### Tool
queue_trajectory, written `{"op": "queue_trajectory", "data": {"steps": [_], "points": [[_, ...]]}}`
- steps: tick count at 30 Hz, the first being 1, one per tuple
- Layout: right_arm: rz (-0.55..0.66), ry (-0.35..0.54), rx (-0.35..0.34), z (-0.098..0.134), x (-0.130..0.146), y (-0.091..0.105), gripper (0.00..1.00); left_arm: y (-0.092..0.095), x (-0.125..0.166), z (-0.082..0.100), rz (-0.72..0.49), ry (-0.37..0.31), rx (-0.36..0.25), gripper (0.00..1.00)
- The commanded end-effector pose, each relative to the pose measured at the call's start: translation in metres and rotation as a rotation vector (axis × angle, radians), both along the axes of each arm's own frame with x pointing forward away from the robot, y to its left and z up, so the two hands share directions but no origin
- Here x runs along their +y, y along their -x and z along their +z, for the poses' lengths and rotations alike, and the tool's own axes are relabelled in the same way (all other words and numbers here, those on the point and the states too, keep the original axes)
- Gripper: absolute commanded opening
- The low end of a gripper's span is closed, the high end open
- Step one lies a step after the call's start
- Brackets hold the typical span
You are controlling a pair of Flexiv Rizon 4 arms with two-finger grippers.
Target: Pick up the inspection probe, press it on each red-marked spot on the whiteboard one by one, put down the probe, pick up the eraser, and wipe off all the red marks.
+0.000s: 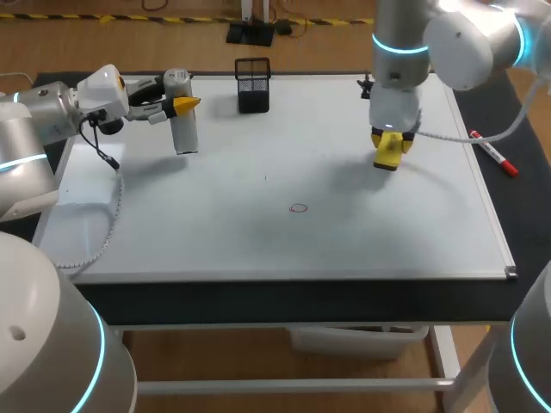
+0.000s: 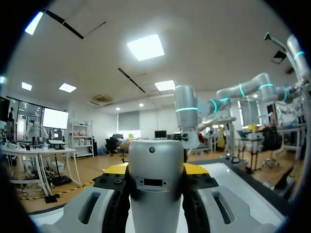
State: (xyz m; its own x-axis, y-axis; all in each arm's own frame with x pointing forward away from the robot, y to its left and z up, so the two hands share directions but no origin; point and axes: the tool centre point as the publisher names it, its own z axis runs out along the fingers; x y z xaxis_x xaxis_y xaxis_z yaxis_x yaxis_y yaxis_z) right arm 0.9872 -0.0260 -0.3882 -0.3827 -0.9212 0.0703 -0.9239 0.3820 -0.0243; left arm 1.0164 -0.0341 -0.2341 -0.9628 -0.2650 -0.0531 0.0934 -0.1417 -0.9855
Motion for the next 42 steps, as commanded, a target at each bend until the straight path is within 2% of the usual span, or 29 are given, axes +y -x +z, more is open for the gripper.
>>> {"op": "queue_trajectory", "data": {"steps": [1,13,42], "points": [[-0.017,-0.005,-0.014,0.004,-0.024,0.016,0.00,0.000,0.000,0.000,0.000,0.001,-0.003,0.00],[-0.109,-0.029,-0.002,-0.003,-0.056,0.035,0.00,0.000,0.000,0.000,0.000,0.001,-0.003,0.00],[-0.131,-0.037,0.006,-0.005,-0.059,0.038,0.00,0.000,0.000,0.000,0.000,0.001,-0.003,0.00]]}}
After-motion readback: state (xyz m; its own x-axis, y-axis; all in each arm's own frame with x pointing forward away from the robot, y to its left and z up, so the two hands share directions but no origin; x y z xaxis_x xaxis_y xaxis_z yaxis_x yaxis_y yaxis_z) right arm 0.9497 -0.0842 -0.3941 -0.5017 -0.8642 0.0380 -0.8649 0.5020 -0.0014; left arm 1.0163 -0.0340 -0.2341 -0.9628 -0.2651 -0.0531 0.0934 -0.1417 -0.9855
